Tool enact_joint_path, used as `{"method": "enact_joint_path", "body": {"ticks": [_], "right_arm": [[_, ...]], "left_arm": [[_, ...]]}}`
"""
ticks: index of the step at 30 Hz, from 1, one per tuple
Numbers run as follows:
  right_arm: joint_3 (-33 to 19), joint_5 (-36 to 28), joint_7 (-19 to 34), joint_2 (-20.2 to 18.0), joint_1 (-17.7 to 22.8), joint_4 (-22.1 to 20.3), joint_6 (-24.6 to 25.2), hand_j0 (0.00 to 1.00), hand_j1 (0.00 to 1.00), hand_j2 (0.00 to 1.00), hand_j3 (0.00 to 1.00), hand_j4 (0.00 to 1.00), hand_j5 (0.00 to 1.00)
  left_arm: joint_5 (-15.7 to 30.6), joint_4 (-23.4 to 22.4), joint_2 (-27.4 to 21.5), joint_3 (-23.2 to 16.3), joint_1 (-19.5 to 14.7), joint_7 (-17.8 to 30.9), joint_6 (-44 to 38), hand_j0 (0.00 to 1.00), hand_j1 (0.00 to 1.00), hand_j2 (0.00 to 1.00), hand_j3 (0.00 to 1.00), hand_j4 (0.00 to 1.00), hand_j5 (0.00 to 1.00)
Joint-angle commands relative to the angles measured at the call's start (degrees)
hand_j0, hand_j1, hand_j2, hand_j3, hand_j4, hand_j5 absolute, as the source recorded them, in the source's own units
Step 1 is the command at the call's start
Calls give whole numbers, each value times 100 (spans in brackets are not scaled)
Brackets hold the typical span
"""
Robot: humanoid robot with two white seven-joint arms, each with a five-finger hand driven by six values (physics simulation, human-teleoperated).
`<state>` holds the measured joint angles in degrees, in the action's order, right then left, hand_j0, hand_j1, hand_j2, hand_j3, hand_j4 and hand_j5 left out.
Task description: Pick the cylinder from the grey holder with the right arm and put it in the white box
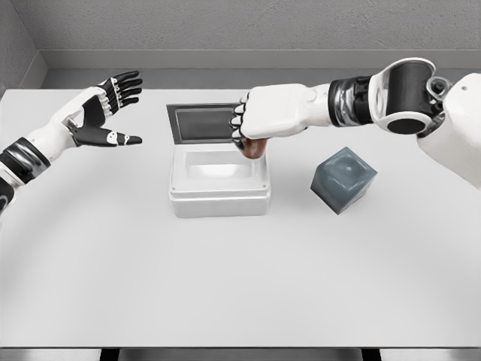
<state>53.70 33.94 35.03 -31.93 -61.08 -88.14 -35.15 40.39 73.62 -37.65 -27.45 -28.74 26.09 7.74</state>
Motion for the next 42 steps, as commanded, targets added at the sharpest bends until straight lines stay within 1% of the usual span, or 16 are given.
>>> {"method": "enact_joint_path", "body": {"ticks": [1,9,10,11,12,13,16,17,18,20,23,25,29,32,34,42], "right_arm": [[-17,25,-3,56,-9,25,15,100,100,100,100,100,100],[-70,-54,-3,12,-35,-19,15,100,100,100,100,100,100],[-88,-72,-3,-154,-35,-167,15,100,100,100,100,100,100],[-140,-116,-3,-471,0,-598,15,100,100,100,100,100,100],[-421,-239,-3,-814,61,-1020,15,100,100,100,100,100,100],[-650,-423,-3,-1121,158,-1222,15,100,100,100,100,100,100],[-1142,-1477,-3,-1965,246,-1284,15,100,100,100,100,100,100],[-1537,-1891,-3,-2194,509,-1284,15,100,100,100,100,100,100],[-2257,-2128,-3,-2264,1027,-1293,15,100,100,100,100,100,100],[-3453,-2462,-3,-2212,2065,-1293,15,100,100,100,100,100,100],[-4121,-3763,-3,-2116,3155,-1284,15,100,100,100,100,100,100],[-4939,-3851,-3,-1518,3884,-1275,15,100,100,100,100,100,100],[-5537,-3851,-3,-876,4649,-1275,15,100,100,100,100,100,100],[-5757,-3816,-3,-489,5423,-1267,15,100,100,100,100,100,100],[-5774,-3781,-3,-287,5546,-1258,15,100,100,100,100,100,100],[-5871,-3772,-3,-243,5669,-1249,15,100,100,100,100,100,100]], "left_arm": [[30,4,-5,3,9,2,0,100,100,100,100,100,100],[30,12,4,-6,0,2,0,100,100,100,100,100,100],[30,21,12,-15,0,2,0,100,100,100,100,100,100],[30,39,12,-15,0,11,0,100,100,100,100,100,100],[30,56,47,-15,0,72,0,100,100,100,100,100,100],[30,74,91,-32,0,107,0,100,100,100,100,100,100],[21,109,249,-120,0,213,0,100,100,100,100,100,100],[21,109,302,-138,0,221,0,100,100,100,100,100,100],[21,118,329,-182,0,221,0,100,100,100,100,100,100],[21,144,408,-199,-44,221,-9,100,100,100,100,100,100],[21,206,425,-199,-62,221,0,100,100,100,100,100,100],[21,276,425,-199,-53,221,0,100,100,100,100,100,100],[21,504,399,-164,9,221,0,100,100,100,100,100,100],[21,601,355,-155,26,221,8,100,100,100,100,100,100],[21,636,346,-147,26,221,8,100,100,100,100,100,100],[30,909,144,-120,272,221,35,100,100,100,100,100,100]]}}
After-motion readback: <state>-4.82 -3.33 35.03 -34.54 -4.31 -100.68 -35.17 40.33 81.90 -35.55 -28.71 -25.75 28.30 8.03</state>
